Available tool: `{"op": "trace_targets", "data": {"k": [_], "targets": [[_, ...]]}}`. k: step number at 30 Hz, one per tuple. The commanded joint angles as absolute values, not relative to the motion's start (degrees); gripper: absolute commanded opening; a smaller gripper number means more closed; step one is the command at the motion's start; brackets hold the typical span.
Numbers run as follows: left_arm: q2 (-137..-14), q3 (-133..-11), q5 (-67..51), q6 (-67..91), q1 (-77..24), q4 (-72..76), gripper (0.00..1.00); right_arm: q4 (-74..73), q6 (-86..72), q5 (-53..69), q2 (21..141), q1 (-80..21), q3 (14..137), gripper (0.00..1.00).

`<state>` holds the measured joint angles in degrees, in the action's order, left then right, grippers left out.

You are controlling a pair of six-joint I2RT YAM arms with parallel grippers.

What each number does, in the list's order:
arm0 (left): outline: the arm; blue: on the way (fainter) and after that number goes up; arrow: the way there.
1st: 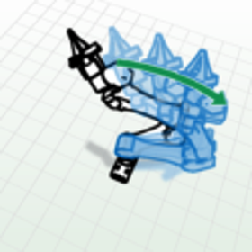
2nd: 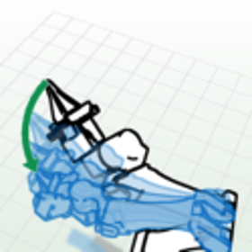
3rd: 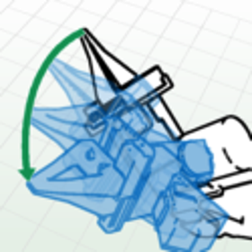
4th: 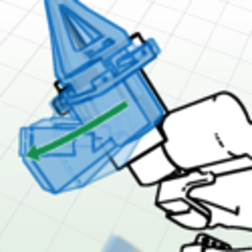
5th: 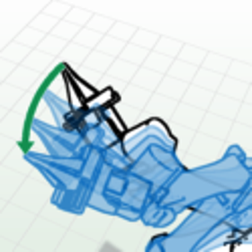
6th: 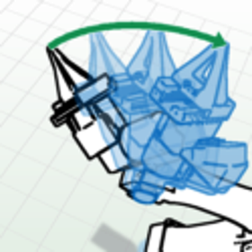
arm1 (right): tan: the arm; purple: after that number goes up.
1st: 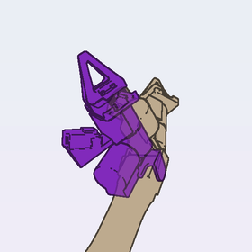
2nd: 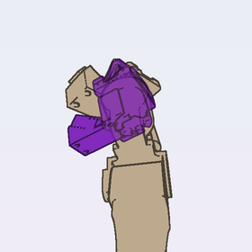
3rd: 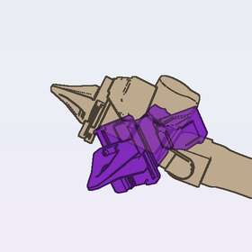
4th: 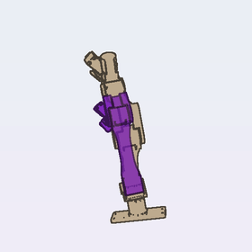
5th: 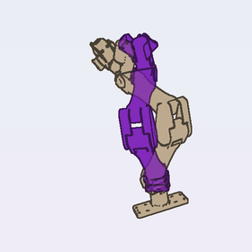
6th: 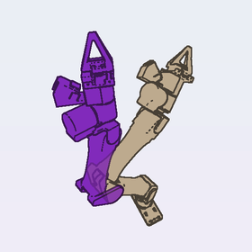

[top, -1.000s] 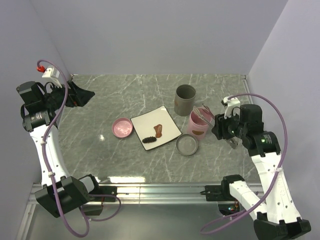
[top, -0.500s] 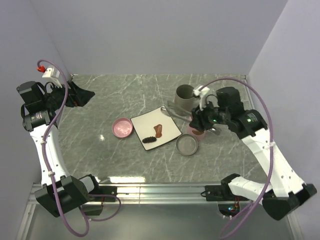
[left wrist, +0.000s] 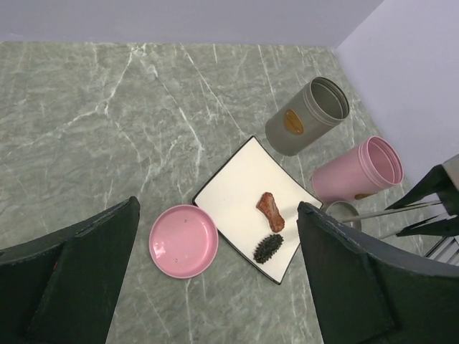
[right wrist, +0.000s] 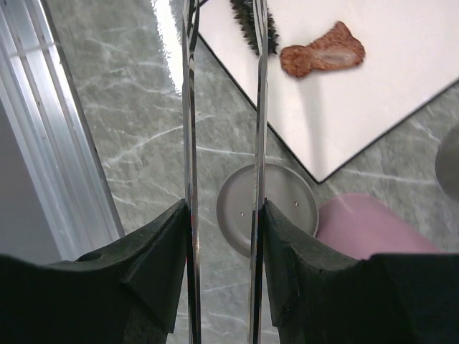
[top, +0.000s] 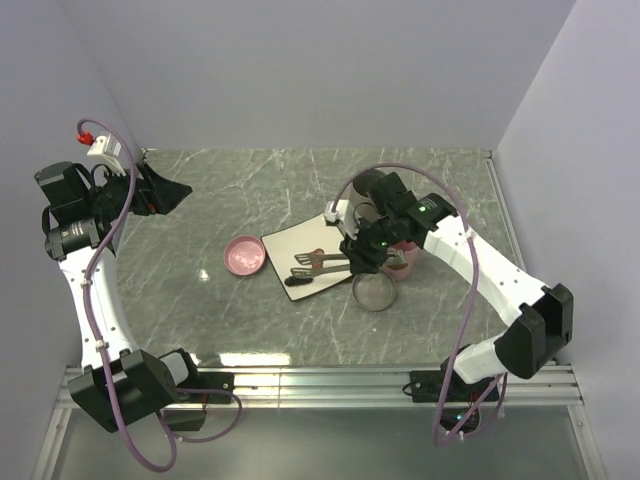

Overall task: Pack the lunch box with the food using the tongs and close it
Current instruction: Pick up the fake food from the plate.

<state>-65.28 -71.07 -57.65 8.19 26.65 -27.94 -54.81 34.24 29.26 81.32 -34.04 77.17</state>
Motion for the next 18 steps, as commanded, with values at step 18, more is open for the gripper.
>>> {"op": "trace_targets", "data": {"k": [18], "targets": [[-66.3,-73.0,-59.3,9.5,25.8,-26.7,0.97,-54.5,44.6,25.5,93.9,-38.1,83.6,0.5]]}}
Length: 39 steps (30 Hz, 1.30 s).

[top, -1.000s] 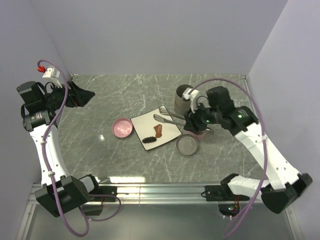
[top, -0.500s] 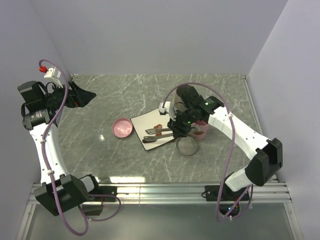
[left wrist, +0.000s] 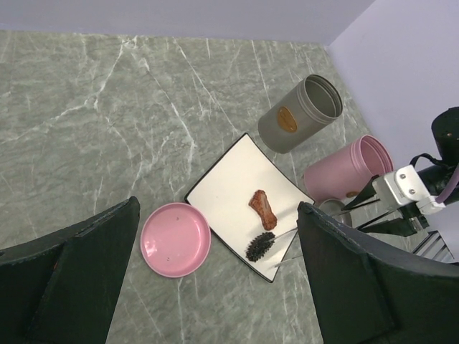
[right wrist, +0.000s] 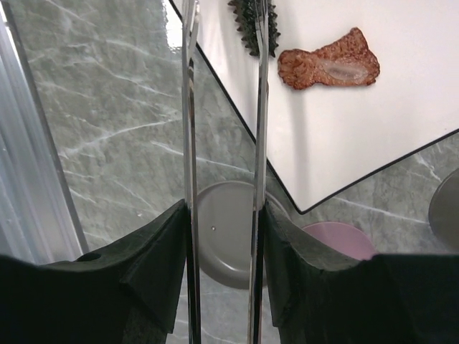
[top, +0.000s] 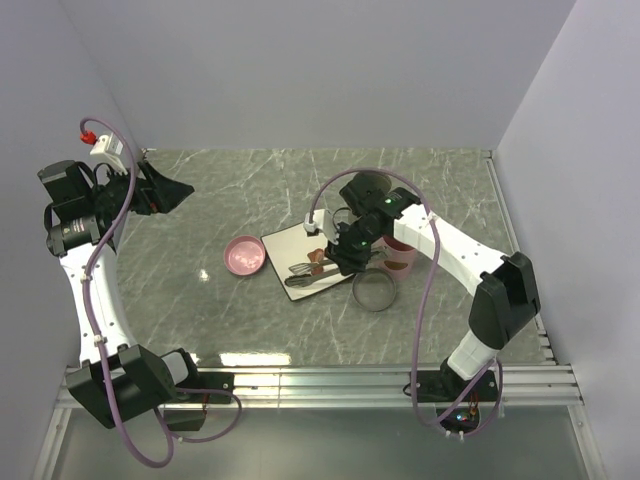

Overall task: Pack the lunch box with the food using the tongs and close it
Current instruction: Pick up the fake food from the plate.

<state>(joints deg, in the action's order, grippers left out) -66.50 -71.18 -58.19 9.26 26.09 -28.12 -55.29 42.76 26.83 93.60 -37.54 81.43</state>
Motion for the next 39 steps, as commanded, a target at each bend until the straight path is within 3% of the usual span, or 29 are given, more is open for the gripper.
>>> {"op": "trace_targets", "data": {"k": [1,29,39], "targets": [[-66.4,-72.9,-59.2,9.5,25.8,-26.5,0.97,-54.4,44.7,25.4,94.1,-37.9,83.6,0.51],[-67.7,-73.7,-58.5,8.8,25.3,-27.1,0.97,-51.4,46.3,22.7,98.4,-37.8,83.8,0.54],[-67.4,-73.6,-58.6,9.1,25.3,-26.7,0.97,-52.9,45.3,23.9,96.9,-37.8,83.7,0.39]]}}
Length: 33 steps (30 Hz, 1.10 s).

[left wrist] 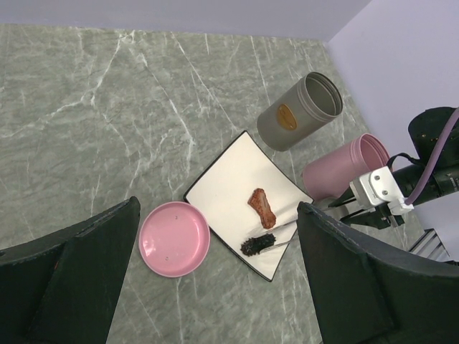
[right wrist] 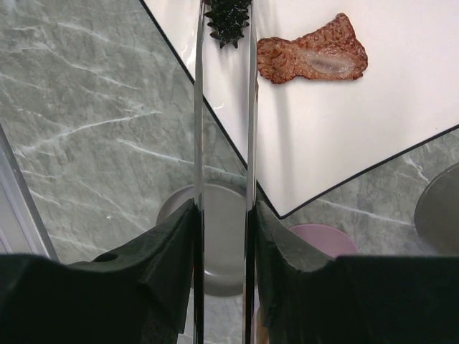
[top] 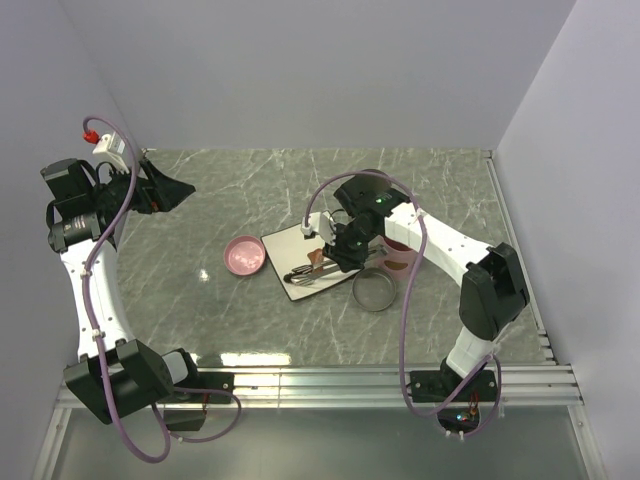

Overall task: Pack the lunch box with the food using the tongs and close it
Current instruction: Pick up the fake food from the plate, then place the fake food in the packing box.

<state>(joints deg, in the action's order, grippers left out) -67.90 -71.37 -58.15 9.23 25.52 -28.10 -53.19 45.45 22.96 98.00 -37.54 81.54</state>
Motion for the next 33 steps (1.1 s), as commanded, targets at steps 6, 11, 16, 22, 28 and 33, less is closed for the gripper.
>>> {"op": "trace_targets", "data": {"k": [6,11,16,22,28,33], "targets": [[-66.5,-73.5,-58.4,8.0,25.3,-27.8,0.97,-53.2,42.4,24.8,94.1,-37.7,83.8,0.33],[-65.9,-73.4,-57.6,7.5,25.3,-28.4,0.99,-53.4,38.1,27.9,91.1,-37.0,85.3,0.32],[-67.3,-74.6,-57.6,6.3,25.4,-30.6,0.99,-52.3,33.4,28.7,88.4,-34.2,87.2,0.31],[-68.1,-74.5,-58.1,5.9,25.3,-30.6,0.99,-48.7,25.1,31.9,85.8,-24.9,89.6,0.32],[-68.1,-74.6,-57.8,6.0,25.3,-29.5,0.99,-44.7,17.4,28.0,82.2,-13.6,91.3,0.32],[-68.2,-75.0,-57.9,5.8,25.4,-29.4,0.99,-44.1,15.4,23.6,81.3,-10.0,90.8,0.32]]}}
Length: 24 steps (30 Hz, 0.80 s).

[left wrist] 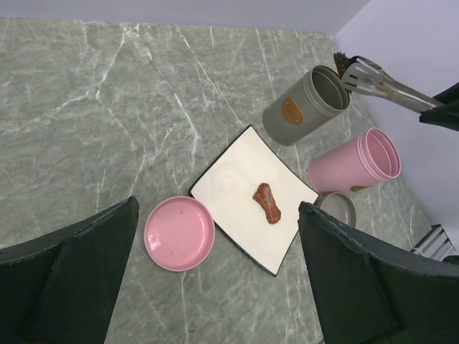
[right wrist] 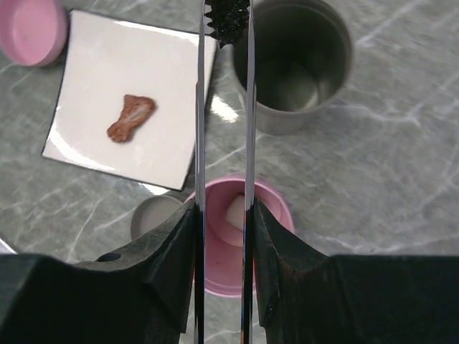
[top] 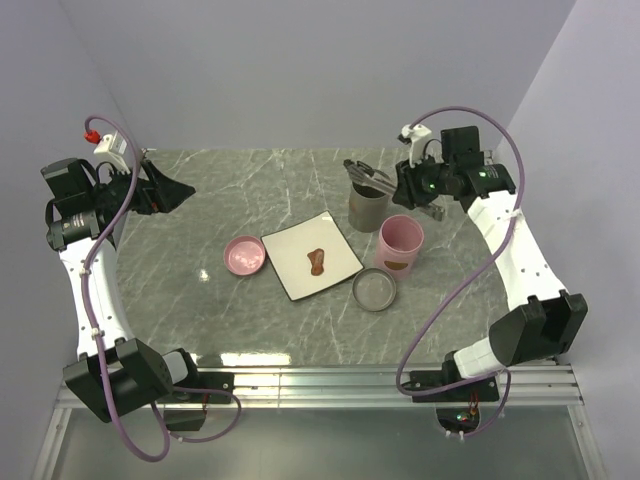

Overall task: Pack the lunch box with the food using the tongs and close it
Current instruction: Place the fake food in the packing box.

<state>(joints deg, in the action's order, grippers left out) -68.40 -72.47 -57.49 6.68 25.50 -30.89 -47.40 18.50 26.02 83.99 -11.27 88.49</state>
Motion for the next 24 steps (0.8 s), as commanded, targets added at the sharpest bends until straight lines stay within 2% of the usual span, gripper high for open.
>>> {"op": "trace_targets", "data": {"k": [1,13,20,24], "targets": [[-68.3,-74.8,-57.9,6.1,25.3,-29.3,1.0,-44.2,15.2,22.9,81.5,-9.2,90.9,0.32],[-67.7,-74.3,-57.5,5.3,25.4,-29.4,0.99,-46.0,15.6,19.5,84.2,-7.4,91.1,0.34],[-67.6,-73.7,-57.3,6.0,25.3,-28.7,0.99,-47.1,15.8,18.8,84.2,-7.5,90.9,0.39],[-67.8,-73.9,-57.3,6.1,25.3,-28.7,0.99,-47.5,15.6,19.2,83.9,-7.4,91.1,0.46]]}}
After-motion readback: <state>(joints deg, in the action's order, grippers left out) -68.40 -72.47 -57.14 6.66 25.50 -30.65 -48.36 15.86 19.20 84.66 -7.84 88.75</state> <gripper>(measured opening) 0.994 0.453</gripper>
